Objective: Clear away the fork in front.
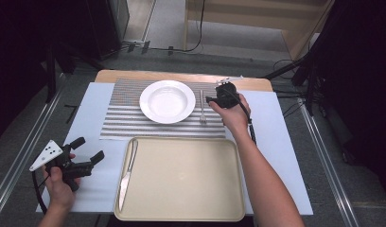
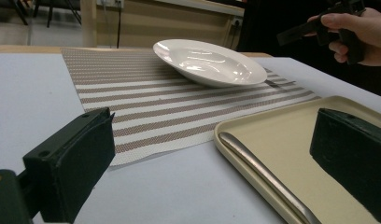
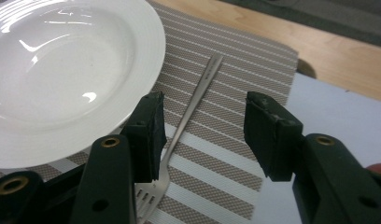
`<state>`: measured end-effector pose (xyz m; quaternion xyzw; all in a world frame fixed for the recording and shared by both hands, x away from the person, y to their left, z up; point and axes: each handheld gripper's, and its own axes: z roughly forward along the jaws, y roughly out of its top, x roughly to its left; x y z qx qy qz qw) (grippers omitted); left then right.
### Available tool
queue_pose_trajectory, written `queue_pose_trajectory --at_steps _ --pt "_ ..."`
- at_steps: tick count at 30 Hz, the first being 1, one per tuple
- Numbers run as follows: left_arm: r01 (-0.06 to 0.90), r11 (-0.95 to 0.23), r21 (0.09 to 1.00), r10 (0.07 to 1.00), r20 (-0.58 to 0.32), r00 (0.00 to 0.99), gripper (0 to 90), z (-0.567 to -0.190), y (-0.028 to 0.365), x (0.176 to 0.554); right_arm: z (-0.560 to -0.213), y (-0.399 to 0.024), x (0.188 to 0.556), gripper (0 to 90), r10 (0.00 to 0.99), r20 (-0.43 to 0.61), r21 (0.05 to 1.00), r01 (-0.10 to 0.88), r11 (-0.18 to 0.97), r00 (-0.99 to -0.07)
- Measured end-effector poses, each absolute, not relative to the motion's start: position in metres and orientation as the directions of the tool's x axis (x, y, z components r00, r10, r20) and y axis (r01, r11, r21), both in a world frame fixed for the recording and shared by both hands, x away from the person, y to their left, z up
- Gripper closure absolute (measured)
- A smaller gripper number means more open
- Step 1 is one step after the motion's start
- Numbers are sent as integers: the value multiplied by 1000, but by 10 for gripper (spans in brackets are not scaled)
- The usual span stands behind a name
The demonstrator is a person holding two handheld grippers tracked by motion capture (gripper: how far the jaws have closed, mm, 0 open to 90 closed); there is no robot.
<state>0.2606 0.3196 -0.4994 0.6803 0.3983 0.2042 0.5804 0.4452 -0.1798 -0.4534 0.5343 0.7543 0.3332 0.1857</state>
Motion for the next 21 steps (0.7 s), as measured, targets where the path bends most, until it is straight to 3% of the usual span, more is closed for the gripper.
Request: queue_pose_trajectory --at_steps 21 --pt "302 -6 953 775 -186 604 0 -499 320 261 -469 -155 483 672 945 134 518 834 189 -298"
